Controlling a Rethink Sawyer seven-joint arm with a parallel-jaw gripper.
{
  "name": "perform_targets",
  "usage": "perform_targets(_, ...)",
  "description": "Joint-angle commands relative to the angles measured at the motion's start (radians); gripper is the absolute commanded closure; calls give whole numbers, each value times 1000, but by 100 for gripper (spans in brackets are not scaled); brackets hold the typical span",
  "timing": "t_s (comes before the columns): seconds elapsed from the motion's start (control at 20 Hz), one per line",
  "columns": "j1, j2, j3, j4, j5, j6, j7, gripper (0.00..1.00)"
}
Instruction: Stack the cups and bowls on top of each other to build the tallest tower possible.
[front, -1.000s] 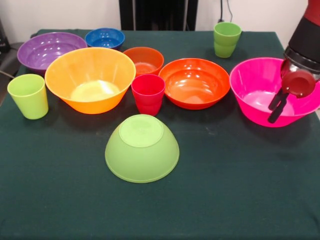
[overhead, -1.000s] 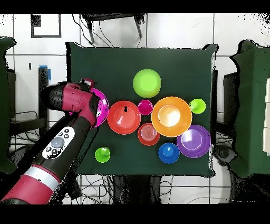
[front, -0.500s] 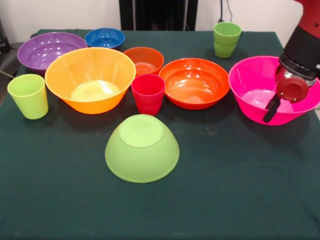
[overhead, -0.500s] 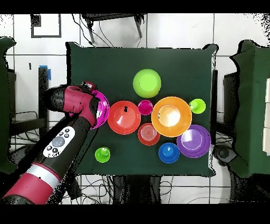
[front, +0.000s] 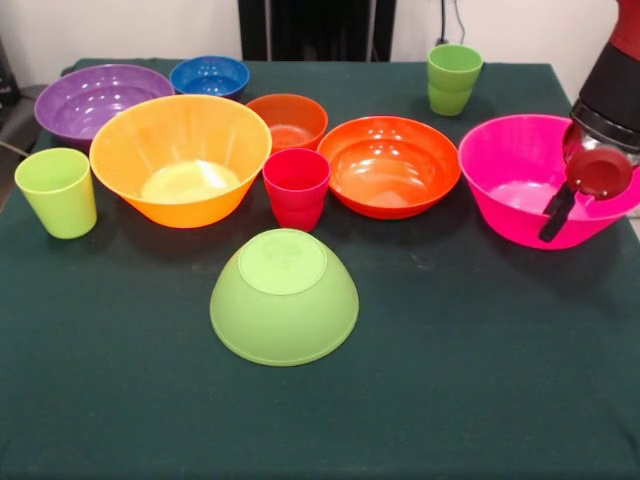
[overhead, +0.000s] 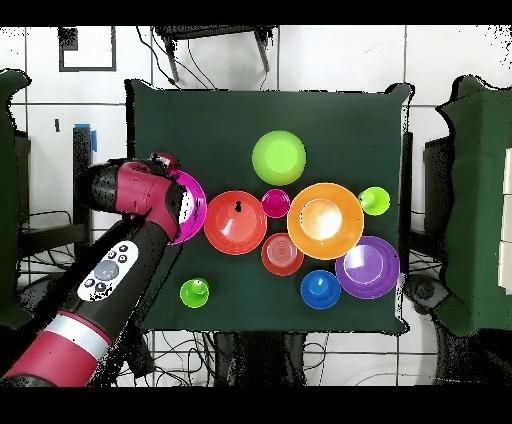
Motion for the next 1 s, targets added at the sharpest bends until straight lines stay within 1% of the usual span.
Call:
perform_targets(0.05, -34, -37, 181, 81, -80, -32, -63, 100)
perform_targets(0.15, -43, -77, 187, 108, -88, -17, -91, 100)
perform_targets(0.35, -61, -134, 185, 130, -109, 22, -122, 100)
perform_targets(0.55, -92, -170, 198, 132, -136, 38, -146, 100)
perform_targets(1.0, -162, -245, 215, 116, -216, 105, -156, 100)
